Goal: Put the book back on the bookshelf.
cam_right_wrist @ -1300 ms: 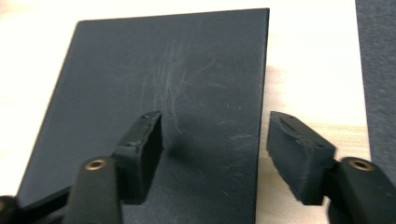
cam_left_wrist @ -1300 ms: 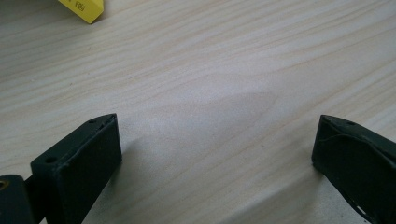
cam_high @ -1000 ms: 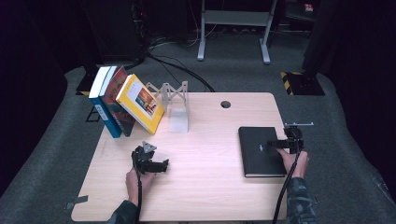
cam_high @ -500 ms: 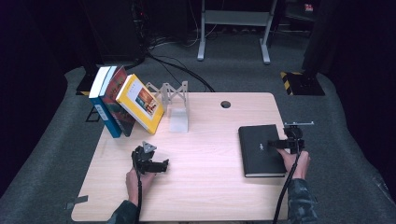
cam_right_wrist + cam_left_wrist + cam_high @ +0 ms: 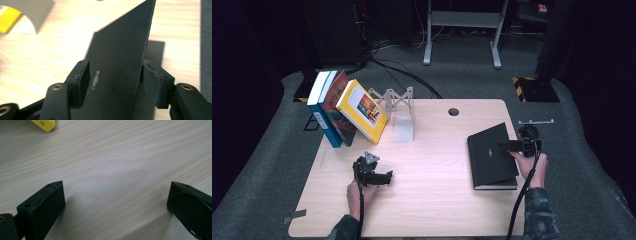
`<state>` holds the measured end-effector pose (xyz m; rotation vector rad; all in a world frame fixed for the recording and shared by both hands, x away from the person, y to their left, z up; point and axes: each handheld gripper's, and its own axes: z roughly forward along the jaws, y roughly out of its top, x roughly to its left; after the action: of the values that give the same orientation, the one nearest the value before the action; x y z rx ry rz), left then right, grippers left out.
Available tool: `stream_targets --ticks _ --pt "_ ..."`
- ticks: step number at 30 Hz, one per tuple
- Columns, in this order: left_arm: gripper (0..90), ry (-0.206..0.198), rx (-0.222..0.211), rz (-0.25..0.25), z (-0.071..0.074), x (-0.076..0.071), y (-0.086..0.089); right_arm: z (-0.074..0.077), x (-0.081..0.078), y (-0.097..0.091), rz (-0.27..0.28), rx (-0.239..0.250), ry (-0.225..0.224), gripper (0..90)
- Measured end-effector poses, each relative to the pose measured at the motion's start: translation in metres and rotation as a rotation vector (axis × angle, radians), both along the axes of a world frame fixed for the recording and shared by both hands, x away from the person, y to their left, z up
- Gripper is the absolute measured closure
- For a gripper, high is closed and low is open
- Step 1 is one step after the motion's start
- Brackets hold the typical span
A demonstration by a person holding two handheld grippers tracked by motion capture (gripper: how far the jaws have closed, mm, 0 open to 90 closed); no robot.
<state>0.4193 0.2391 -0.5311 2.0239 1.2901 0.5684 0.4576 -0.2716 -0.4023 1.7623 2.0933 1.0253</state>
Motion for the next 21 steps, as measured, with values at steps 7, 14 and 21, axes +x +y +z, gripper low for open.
stream_targets --ticks 7,14,21 --pt "1.4 0.000 0.000 -0.002 0.000 0.000 0.000 0.022 0.003 0.021 0.067 0.019 -0.005 45.1" --pt "1.6 -0.001 0.000 -0.003 0.000 0.000 0.000 0.024 0.015 0.046 0.108 -0.019 0.023 48.0" --pt "1.6 0.000 -0.001 -0.007 0.000 0.000 0.000 0.025 0.037 0.061 0.106 -0.053 0.059 53.4"
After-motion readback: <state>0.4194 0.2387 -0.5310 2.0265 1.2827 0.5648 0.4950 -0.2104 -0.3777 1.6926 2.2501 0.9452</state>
